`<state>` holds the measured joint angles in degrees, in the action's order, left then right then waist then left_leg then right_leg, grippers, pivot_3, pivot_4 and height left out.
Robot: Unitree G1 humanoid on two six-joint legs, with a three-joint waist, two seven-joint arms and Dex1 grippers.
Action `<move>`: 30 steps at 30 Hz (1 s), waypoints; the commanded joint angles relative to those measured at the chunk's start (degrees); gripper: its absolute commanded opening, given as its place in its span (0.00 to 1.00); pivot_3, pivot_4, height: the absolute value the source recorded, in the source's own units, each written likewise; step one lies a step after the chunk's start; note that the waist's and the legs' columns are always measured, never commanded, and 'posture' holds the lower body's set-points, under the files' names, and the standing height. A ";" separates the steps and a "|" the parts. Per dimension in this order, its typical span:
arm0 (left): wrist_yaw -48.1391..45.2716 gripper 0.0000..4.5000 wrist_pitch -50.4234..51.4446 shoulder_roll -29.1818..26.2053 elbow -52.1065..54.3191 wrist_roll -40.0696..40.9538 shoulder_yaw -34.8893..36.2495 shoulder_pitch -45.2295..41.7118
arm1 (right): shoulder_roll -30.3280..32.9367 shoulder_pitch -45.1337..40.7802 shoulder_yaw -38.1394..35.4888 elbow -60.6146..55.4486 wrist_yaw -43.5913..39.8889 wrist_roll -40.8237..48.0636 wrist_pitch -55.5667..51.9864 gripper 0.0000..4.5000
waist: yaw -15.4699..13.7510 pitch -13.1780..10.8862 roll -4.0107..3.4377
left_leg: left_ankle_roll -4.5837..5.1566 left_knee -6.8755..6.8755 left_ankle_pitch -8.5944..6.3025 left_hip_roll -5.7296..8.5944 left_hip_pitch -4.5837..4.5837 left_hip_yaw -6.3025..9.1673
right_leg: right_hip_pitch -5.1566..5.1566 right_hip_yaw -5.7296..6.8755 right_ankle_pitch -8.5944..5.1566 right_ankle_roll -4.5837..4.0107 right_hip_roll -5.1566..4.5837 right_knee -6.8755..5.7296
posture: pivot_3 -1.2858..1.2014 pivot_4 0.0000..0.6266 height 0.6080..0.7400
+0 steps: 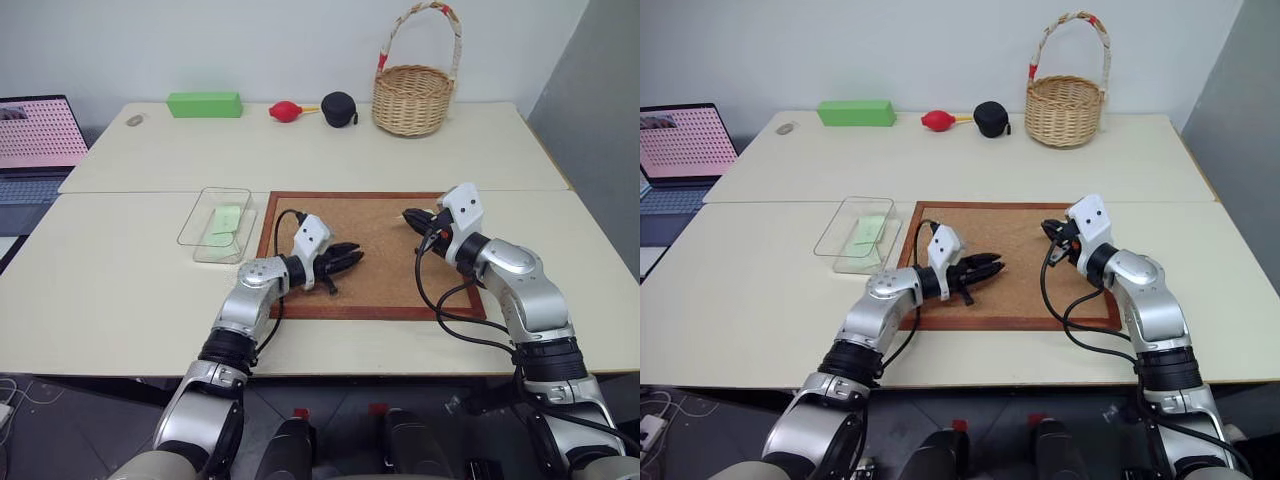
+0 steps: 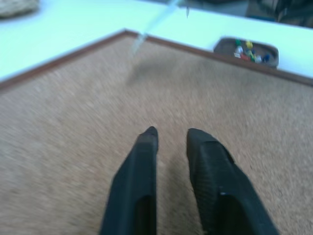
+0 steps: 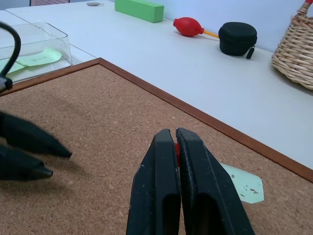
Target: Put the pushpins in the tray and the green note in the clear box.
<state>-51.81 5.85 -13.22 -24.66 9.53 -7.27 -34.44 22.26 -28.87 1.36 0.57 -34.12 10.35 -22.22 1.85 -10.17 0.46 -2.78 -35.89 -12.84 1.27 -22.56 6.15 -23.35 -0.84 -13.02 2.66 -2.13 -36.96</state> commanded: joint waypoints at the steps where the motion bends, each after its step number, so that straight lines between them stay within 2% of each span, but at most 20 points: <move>1: -1.02 0.44 -2.31 -0.41 3.17 0.48 -0.07 -1.52 | 0.63 -1.04 -0.10 -3.54 -0.94 1.13 -0.87 0.00 | -0.01 0.00 0.01 | 0.00 0.00 0.00 0.01 0.00 0.00 | 0.00 0.00 0.00 0.00 -0.02 0.00 | 0.52 0.24 1.00; 10: -0.86 0.80 -8.57 0.99 -3.68 -1.97 -1.12 -7.63 | 1.73 -0.65 0.70 -10.50 -2.17 2.56 -8.68 0.00 | 0.01 -0.03 0.04 | 0.00 -0.01 0.00 0.01 -0.02 0.00 | -0.01 0.01 0.00 0.00 -0.01 0.01 | 0.52 0.24 1.00; 19: -1.02 0.80 -16.66 4.13 -19.14 -5.23 -1.90 -16.13 | 1.93 -1.25 1.39 -17.06 -1.00 4.96 -18.30 0.00 | 0.00 -0.14 0.21 | 0.00 -0.02 0.00 0.01 -0.10 0.04 | -0.07 0.06 0.00 0.00 -0.01 0.01 | 0.52 0.24 1.00; 26: -0.43 0.80 -20.93 6.82 -29.27 -6.48 -0.93 -21.12 | 0.72 -2.03 1.87 -18.62 0.71 6.17 -21.44 0.00 | 0.02 -0.22 0.33 | 0.00 -0.02 0.00 0.02 -0.19 0.05 | -0.16 0.08 0.00 0.01 -0.01 0.00 | 0.52 0.24 1.00; 30: -1.79 0.66 -21.60 7.12 -31.91 -6.52 -0.78 -21.86 | -0.01 -2.29 1.82 -18.78 1.34 6.71 -22.09 0.00 | 0.05 -0.24 0.35 | 0.00 -0.02 0.00 0.02 -0.19 0.04 | -0.18 0.07 0.00 0.01 -0.01 0.00 | 0.52 0.24 1.00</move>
<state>-52.91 -14.48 -6.23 -55.90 3.02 -8.75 -54.73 22.53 -30.01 3.57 -15.71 -33.35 15.97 -44.34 1.90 -10.41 0.81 -2.78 -35.91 -12.84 1.29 -22.76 6.20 -23.53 -0.76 -13.02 2.67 -2.14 -36.96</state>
